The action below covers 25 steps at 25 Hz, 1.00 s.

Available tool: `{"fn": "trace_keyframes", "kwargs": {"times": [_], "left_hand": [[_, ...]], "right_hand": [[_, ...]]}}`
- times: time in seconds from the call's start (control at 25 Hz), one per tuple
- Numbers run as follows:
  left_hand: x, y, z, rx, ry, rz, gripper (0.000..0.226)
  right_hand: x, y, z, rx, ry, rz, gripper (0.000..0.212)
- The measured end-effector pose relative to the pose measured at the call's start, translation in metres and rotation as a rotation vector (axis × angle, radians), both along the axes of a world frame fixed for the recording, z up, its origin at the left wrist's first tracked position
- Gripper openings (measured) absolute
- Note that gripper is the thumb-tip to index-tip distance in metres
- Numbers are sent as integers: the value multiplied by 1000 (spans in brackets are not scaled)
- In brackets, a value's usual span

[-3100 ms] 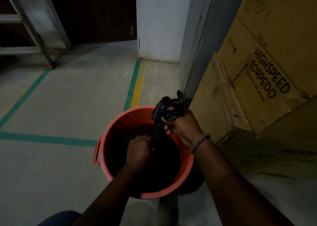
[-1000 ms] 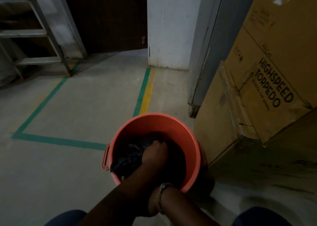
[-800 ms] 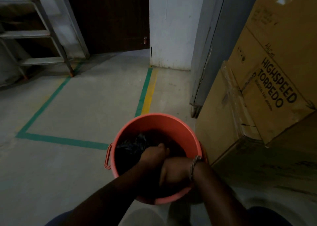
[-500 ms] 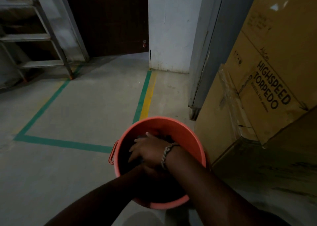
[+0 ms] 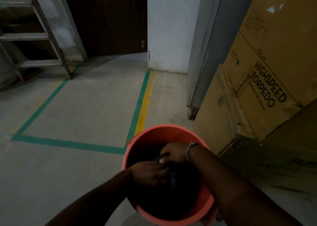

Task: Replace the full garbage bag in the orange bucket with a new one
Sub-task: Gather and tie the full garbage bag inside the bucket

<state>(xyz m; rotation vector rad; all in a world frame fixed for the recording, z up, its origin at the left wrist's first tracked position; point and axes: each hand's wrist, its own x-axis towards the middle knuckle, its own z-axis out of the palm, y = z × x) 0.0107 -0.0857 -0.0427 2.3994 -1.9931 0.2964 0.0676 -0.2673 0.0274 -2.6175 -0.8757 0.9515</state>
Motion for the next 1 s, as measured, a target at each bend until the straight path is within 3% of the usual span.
{"fn": "trace_keyframes", "kwargs": {"times": [0.2,0.24,0.32,0.44,0.6,0.72,0.84,1.0], "left_hand": [[11,4,17,-186,-134,53,13],[12,2,17,-214,-7,176,19],[10,-1,29,-350,435,447,28],[7,-8,37,-710,805,741,15],[6,-13,43,-908,578,759,7],[5,-15,43,-1085,729,895,20],[9,-13,30,-980,821,968,24],[18,-17,35,-632,1120,974,25]], "right_hand": [[-19,-20,-7,29,-75,-269,17],[-19,-20,-8,49,-110,-297,15],[-19,-20,-9,71,-201,-322,9],[-18,-13,0,151,-350,-360,13],[-13,-3,12,206,-526,-360,15],[-16,3,22,278,-423,-378,27],[-10,4,31,126,-310,-289,21],[-12,-7,42,22,-167,-299,34]]}}
